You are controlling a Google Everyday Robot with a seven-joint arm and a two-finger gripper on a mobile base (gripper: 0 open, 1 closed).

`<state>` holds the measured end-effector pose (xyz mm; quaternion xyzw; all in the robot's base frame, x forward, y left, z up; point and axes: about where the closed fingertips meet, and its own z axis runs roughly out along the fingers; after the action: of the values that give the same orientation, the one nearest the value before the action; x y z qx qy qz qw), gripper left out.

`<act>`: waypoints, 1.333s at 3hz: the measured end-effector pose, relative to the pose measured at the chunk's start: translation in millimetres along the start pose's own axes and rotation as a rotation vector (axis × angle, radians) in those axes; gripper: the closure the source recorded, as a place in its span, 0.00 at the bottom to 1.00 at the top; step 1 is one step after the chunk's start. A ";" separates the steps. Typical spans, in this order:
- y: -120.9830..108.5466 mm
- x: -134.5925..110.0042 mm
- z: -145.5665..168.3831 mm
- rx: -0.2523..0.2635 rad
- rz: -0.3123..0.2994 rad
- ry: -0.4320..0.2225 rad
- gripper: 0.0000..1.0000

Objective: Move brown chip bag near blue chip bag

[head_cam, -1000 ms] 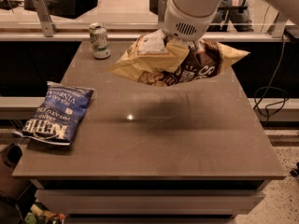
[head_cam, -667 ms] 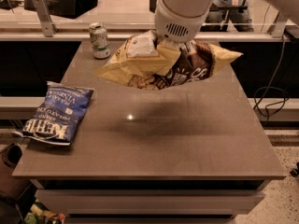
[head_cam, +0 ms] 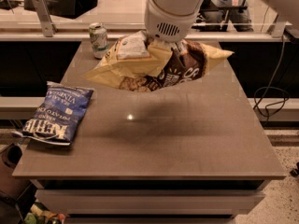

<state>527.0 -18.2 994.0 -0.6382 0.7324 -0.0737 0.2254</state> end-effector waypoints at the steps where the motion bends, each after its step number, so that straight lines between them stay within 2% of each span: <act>1: 0.2 -0.8 -1.6 0.003 -0.001 -0.002 0.59; 3: 0.5 -2.0 -4.6 0.010 -0.003 -0.006 0.12; 4: 0.6 -2.5 -5.8 0.012 -0.004 -0.007 0.00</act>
Offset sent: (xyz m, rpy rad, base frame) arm -0.0007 0.0004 0.0013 0.0009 -0.0032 0.0011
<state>524.2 -16.7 999.5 -0.6386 0.7298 -0.0763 0.2318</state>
